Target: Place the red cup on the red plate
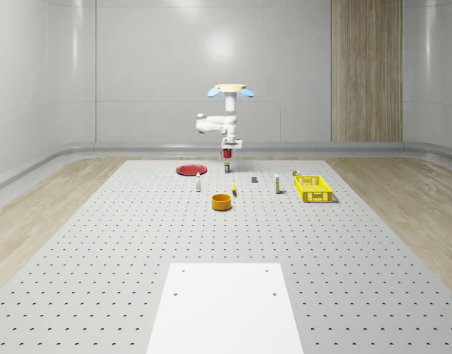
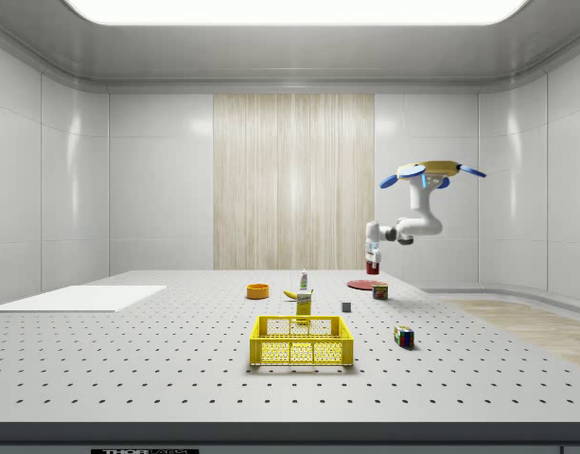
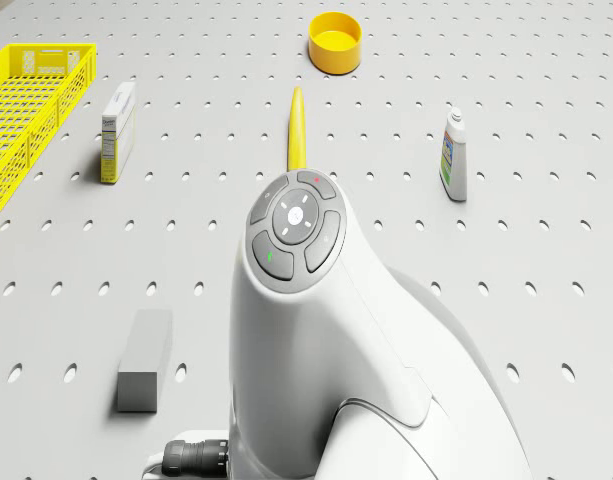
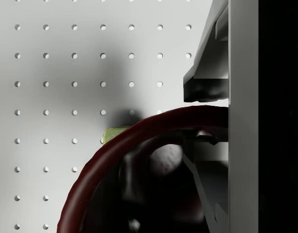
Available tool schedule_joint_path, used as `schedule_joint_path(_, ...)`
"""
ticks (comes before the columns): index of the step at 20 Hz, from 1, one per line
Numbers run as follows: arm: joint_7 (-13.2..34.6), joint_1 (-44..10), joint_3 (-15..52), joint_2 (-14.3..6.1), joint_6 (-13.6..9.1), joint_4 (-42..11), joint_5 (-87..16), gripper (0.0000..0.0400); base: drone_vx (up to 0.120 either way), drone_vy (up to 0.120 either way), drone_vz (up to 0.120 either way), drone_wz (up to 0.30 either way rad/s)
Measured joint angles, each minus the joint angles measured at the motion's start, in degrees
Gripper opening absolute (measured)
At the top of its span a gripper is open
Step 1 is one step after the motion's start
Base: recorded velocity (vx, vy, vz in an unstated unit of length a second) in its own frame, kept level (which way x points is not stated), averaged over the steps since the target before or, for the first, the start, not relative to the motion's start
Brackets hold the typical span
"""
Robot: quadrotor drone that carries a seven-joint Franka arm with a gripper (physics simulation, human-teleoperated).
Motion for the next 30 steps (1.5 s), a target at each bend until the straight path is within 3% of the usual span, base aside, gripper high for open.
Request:
schedule_joint_path(24,0.25,-0.32,0.24,-1.69,1.58,0.06,0.68,0.0099,0.0,-0.12,0.0,0.0)
schedule_joint_path(30,0.3,-0.38,0.29,-2.02,1.89,0.07,0.81,0.0099,0.0,-0.12,-0.087,0.0)
